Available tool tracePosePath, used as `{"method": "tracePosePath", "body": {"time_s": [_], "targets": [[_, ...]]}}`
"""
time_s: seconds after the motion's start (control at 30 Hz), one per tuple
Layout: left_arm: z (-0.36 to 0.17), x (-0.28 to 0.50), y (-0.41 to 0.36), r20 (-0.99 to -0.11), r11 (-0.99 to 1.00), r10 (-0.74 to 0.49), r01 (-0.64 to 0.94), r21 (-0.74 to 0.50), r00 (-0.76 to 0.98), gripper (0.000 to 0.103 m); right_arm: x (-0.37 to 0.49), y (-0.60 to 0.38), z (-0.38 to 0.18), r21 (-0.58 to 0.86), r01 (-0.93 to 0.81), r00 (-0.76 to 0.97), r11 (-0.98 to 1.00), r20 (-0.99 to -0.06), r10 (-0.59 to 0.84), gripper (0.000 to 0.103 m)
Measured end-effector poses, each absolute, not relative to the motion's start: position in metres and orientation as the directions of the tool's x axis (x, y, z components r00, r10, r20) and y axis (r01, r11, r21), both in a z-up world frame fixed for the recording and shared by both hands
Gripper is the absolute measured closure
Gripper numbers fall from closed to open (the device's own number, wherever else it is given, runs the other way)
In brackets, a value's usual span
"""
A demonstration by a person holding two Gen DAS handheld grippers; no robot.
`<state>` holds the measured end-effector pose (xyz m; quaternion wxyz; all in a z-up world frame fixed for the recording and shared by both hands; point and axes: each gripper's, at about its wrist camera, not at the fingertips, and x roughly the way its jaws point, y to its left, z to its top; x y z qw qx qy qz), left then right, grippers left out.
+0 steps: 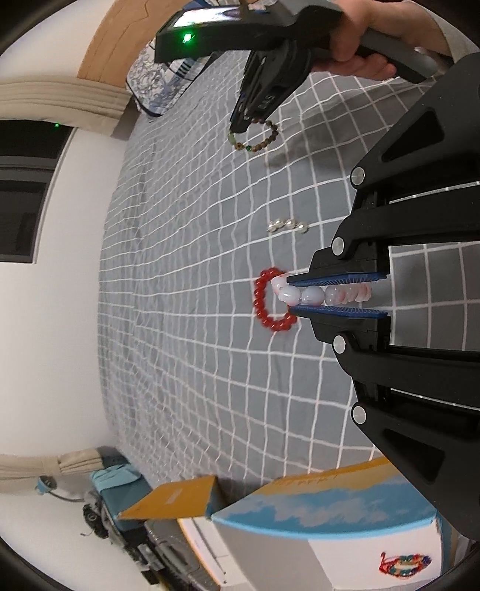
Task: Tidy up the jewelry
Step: 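Carry both held bracelets up and over the open white box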
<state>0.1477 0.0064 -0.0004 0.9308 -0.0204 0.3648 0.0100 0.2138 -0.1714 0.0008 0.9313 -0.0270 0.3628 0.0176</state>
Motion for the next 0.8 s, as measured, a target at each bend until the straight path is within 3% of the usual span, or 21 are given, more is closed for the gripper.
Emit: {"method": "tracePosePath", "body": {"time_s": [0.3, 0.8], "targets": [[0.014, 0.150, 0.019, -0.624, 0.994, 0.096, -0.111, 0.014, 0.775, 0.093, 0.203, -0.164, 0.012, -0.037, -0.064, 0.760, 0.997, -0.650, 0.025, 0.096], [0.026, 0.154, 0.039, -0.637, 0.989, 0.118, -0.150, 0.003, 0.762, 0.093, 0.184, -0.141, 0.030, -0.034, -0.088, 0.754, 0.996, -0.655, 0.045, 0.096]]}}
